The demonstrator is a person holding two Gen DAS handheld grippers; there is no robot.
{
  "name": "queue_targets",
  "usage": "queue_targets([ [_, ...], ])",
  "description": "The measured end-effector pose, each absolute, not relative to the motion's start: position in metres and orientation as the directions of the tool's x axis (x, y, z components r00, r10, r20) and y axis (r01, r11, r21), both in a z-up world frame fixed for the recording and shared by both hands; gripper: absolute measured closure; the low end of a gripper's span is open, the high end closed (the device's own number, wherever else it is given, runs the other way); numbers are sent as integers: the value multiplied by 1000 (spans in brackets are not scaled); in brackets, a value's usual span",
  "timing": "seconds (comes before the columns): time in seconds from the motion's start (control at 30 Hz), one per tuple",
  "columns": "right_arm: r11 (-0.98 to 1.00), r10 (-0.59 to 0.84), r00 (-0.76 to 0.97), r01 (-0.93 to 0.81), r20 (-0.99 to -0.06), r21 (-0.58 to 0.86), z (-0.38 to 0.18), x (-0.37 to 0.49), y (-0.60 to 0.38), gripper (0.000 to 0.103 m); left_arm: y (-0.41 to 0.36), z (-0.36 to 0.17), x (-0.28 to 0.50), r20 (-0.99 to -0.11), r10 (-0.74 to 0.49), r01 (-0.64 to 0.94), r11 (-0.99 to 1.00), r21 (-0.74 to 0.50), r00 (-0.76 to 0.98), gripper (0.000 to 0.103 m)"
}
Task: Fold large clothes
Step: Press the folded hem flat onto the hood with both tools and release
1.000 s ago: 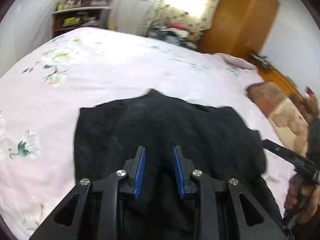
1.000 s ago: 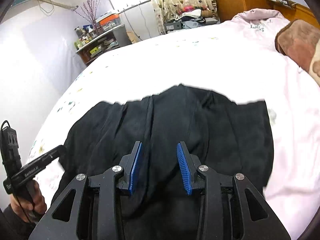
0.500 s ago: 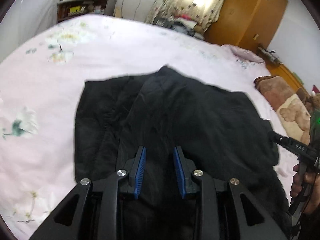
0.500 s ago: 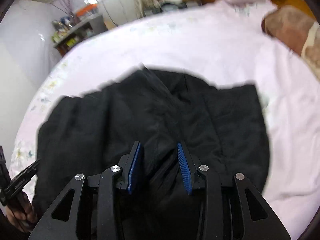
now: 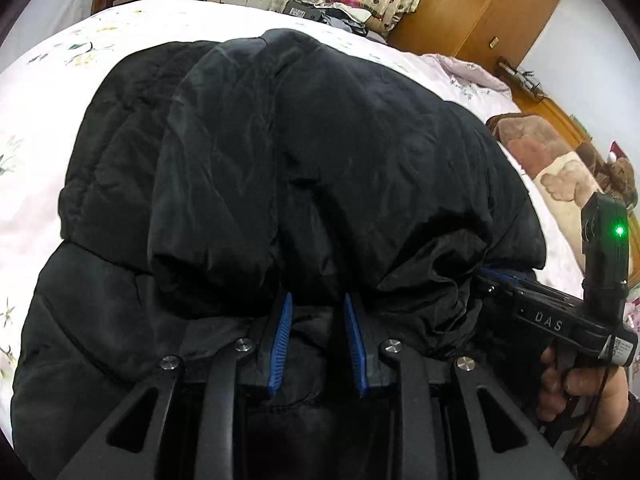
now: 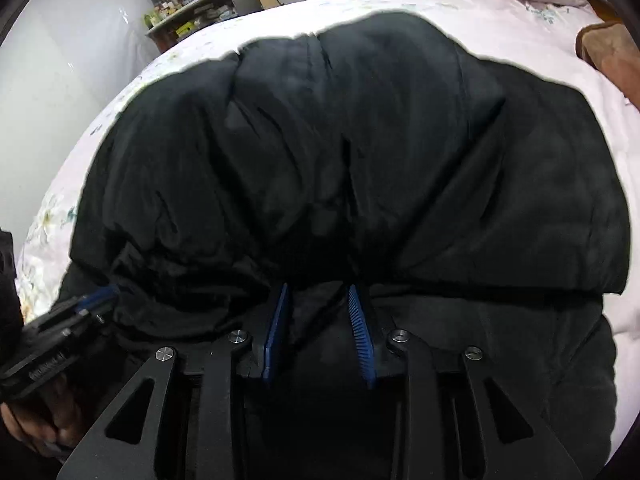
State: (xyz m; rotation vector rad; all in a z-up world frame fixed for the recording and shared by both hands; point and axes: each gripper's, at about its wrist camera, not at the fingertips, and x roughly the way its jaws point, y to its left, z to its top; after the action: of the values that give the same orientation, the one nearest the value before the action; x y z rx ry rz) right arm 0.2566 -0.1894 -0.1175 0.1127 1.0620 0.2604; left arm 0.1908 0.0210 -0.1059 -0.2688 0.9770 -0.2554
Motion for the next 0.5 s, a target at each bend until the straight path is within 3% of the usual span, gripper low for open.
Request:
queue_targets([
  [0.5, 979, 195, 467, -141, -863, 145, -99, 255, -158, 72, -2, -88, 202, -805, -275, 89, 959, -270, 526, 75],
])
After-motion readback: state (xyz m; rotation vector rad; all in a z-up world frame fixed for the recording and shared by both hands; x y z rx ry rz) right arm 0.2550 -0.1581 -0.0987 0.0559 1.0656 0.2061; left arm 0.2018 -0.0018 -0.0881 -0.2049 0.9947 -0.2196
